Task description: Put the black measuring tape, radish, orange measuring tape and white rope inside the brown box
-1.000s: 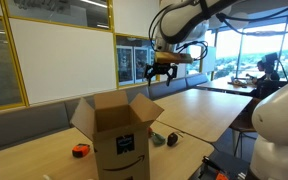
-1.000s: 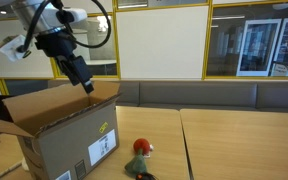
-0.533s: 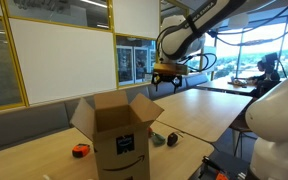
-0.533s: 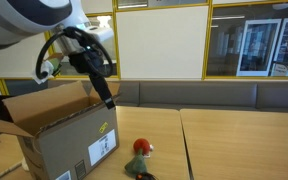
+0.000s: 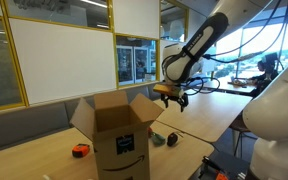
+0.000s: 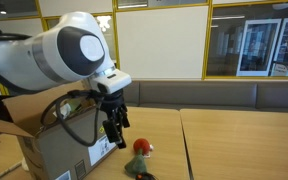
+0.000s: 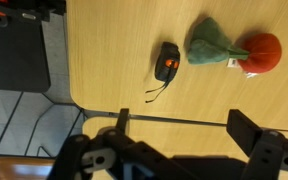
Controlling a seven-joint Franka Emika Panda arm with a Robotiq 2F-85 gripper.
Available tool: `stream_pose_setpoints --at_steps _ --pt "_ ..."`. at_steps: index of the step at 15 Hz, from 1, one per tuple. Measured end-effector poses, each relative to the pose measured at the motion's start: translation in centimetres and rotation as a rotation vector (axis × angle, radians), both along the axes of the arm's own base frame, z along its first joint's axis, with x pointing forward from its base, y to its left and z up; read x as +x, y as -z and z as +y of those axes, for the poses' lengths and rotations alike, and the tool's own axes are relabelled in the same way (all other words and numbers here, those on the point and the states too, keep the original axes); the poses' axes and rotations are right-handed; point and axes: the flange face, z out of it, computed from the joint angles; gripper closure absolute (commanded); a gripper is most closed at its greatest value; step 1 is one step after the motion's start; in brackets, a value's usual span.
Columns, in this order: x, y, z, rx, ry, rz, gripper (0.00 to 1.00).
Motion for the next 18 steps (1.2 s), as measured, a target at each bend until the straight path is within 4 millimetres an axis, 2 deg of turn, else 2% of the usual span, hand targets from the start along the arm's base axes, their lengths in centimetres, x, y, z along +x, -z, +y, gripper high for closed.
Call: stream_pose_setpoints --at_steps 3,6,14,18 --pt "0.1 3.4 -1.7 0.044 0.166 0.016 0.0" --pt "0.6 6.2 -3.0 0.092 0.256 -0.002 0.0" --pt "2.7 13.7 -5.3 0.188 0.337 -0.017 0.0" --pt "3.5 16.7 -6.2 0.227 0.358 0.006 0.0"
